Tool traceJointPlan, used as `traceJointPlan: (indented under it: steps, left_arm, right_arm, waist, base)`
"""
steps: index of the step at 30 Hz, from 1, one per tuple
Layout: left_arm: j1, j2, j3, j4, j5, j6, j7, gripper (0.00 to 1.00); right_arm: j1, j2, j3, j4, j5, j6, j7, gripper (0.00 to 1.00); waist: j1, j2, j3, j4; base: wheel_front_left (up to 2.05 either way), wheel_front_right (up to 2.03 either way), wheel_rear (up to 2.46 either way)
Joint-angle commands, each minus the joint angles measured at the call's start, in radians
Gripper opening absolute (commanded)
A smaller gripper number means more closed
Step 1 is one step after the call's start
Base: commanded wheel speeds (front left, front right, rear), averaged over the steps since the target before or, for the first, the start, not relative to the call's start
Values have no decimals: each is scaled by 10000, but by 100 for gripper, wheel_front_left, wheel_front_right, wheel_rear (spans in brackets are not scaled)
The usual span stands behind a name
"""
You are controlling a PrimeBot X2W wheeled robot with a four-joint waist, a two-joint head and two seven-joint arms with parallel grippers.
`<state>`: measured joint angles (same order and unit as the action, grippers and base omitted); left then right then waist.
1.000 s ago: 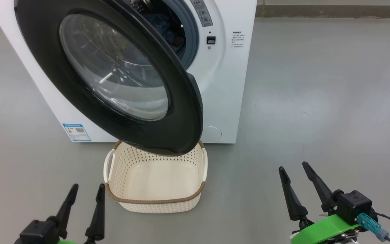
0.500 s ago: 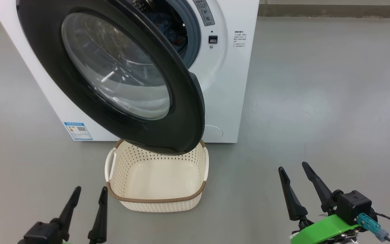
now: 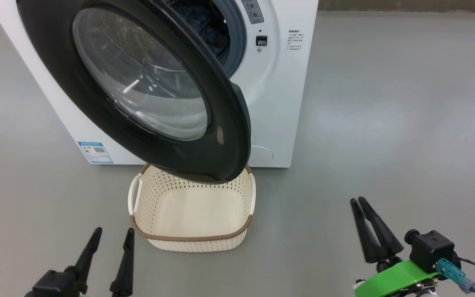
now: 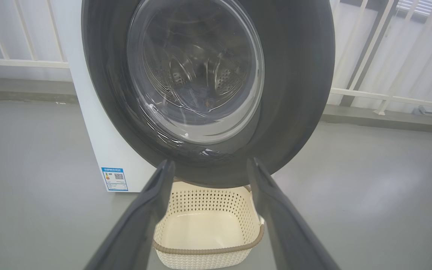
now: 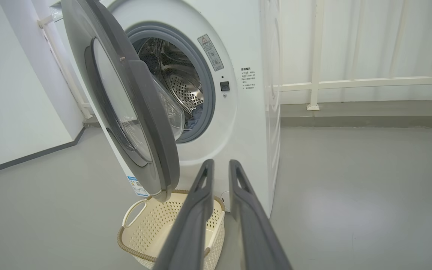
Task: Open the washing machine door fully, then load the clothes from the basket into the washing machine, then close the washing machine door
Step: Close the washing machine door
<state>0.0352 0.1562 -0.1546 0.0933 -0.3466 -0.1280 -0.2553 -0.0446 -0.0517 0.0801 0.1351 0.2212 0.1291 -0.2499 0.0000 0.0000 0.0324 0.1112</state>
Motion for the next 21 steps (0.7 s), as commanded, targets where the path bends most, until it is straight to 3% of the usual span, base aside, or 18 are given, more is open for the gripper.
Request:
traceJointPlan:
  steps: [1,11,21]
  left_arm:
    - [-411,89,275,-214,86,-27,-64,100]
    - [-882,26,71,-214,70,-27,-64,100]
    - [-1629,-150,-333,-132,-27,-27,-65,100]
  right_arm:
    - [-331,15,217,-388,-149,16,-118,0]
    - [-1029,15,573,-660,-563,16,-118,0]
    - [-2729,-463,2284,-440,-791,16,-118,0]
  waist:
    - [0,0,136,73]
    - [0,0,702,415]
    - [0,0,1726,956]
  base:
    - [0,0,0]
    - [0,0,0]
    - [0,0,0]
